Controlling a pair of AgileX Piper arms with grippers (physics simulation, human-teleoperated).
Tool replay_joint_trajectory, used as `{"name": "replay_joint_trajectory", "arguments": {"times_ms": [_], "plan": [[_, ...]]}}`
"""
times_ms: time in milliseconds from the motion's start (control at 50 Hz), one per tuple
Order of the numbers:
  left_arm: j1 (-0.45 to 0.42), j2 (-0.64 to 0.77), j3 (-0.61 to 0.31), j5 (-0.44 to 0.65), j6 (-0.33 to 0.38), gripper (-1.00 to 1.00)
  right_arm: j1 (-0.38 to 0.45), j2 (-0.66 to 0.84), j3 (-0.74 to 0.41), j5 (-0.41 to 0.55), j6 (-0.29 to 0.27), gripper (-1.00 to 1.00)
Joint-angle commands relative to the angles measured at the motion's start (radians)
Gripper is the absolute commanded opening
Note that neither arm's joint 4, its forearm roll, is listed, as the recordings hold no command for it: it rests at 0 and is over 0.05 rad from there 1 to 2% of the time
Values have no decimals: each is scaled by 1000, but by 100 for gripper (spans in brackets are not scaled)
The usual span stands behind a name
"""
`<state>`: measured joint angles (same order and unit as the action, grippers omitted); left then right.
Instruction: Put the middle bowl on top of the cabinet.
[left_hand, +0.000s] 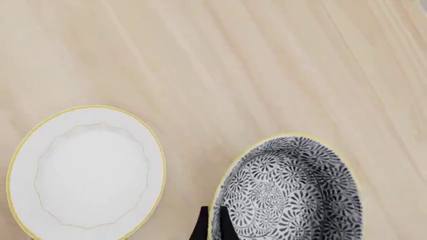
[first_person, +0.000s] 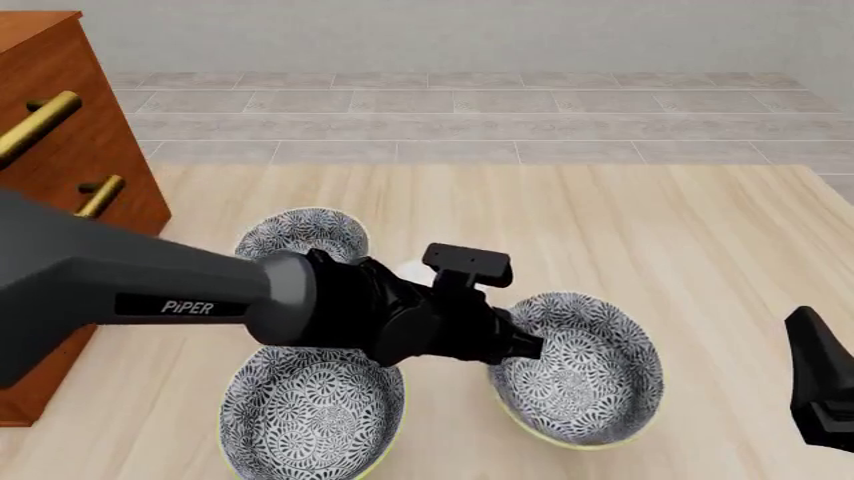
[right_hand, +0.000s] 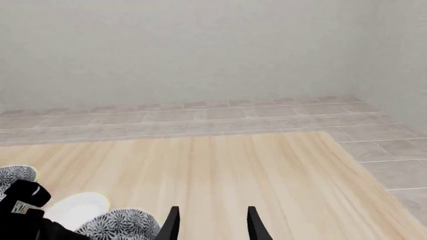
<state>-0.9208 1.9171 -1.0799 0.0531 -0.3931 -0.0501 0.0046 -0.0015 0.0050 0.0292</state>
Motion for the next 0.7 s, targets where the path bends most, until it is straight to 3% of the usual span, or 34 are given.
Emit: {"name": "replay_joint_trajectory", "arguments": {"times_ms": [20, 700], "plan": [[1, -64, 28, 14, -1, -100, 1, -2, 0, 1, -4, 100], [-1, -441, 71, 135, 3, -100, 2, 3, 1, 1, -21, 100]]}}
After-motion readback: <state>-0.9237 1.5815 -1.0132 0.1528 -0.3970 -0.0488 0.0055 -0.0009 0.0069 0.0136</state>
